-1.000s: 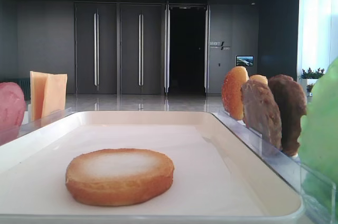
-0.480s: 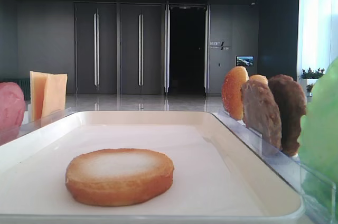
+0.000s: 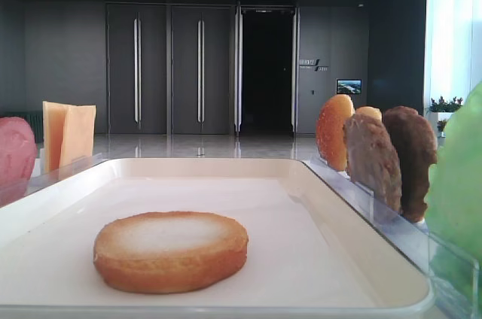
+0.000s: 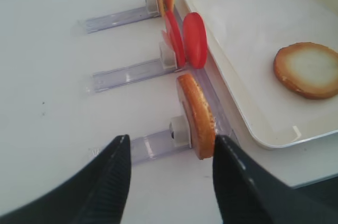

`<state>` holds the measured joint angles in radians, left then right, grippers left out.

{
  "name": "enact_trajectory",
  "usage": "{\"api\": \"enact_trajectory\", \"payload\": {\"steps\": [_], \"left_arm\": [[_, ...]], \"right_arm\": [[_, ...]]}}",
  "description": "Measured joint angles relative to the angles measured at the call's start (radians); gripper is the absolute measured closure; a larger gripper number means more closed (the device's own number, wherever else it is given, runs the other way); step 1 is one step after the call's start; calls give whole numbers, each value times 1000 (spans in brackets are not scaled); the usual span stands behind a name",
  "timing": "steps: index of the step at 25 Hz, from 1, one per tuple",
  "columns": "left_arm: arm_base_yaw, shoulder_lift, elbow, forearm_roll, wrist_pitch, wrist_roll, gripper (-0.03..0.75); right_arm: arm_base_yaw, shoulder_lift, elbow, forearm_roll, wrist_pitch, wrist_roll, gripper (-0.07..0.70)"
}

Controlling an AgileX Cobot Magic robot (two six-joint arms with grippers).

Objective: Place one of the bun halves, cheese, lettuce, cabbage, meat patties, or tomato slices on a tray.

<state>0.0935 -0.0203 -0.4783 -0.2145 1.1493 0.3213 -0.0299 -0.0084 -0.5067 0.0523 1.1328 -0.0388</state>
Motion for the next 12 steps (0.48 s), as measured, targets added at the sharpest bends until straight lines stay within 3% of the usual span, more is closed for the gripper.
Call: {"api": "enact_trajectory", "payload": {"steps": [12], "left_arm": [[0, 0, 0, 66, -18, -93, 328]], "right_arm": [[0, 0, 0, 0, 0, 0, 42]]}}
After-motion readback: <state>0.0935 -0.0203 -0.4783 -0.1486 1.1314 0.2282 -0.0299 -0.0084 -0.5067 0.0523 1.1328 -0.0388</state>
